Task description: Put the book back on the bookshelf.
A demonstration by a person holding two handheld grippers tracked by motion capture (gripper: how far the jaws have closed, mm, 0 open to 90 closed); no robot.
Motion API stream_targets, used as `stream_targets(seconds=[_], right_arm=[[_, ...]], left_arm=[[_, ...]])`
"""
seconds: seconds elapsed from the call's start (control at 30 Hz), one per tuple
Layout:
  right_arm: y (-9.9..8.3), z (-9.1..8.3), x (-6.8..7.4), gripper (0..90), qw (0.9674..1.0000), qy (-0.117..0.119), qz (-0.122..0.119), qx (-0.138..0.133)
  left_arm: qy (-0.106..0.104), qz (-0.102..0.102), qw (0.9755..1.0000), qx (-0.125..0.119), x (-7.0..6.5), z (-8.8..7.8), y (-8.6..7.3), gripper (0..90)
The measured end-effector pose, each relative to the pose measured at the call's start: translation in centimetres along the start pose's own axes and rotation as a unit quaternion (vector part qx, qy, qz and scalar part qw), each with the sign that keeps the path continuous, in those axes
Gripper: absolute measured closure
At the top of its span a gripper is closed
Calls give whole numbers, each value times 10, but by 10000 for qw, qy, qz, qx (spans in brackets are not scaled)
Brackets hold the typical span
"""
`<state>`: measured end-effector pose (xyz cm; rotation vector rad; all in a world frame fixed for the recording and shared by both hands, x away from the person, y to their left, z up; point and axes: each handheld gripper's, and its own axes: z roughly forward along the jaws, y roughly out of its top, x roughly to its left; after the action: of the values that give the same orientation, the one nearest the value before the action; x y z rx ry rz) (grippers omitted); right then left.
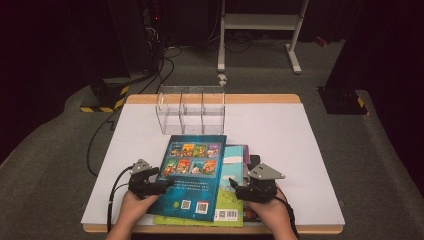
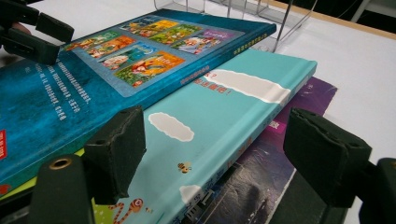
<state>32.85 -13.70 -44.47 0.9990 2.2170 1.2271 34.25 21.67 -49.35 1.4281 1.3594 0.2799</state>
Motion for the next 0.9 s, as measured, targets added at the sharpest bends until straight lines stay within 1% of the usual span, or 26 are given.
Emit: stream_targets(seconds=[0.13,0.27,0.3,0.53,0.6,0.67,0.77,0.83,0.9], right_arm=[[-1,0,-1,208,10000,5,28,-1],[-1,2,-1,206,10000,25,75,-2],[-1,2,-1,206,10000,25,68,-17],[0,1,0,206,9999,48,143,-70],[0,2,0,208,9998,70,163,-61],[-1,2,0,207,9998,60,158,-60],[0,2,0,206,9998,63,161,-87],[0,1,0,206,9997,78,193,-123],[0,1,0,208,9996,93,210,-138]], left_arm=[[1,0,10000,1,0,0,0,153],[8,52,10000,11,-1,-1,-1,154],[10,34,10000,-37,-1,0,-1,154],[15,68,10000,-53,-3,-1,-2,155],[-10,103,9999,-29,-3,-1,-2,155],[-29,78,10000,-51,-5,-1,-3,155],[-62,147,9999,-33,-7,-1,-3,156],[-81,146,9998,-51,-8,-1,-4,158],[-96,190,9998,-42,-11,-2,-5,159]])
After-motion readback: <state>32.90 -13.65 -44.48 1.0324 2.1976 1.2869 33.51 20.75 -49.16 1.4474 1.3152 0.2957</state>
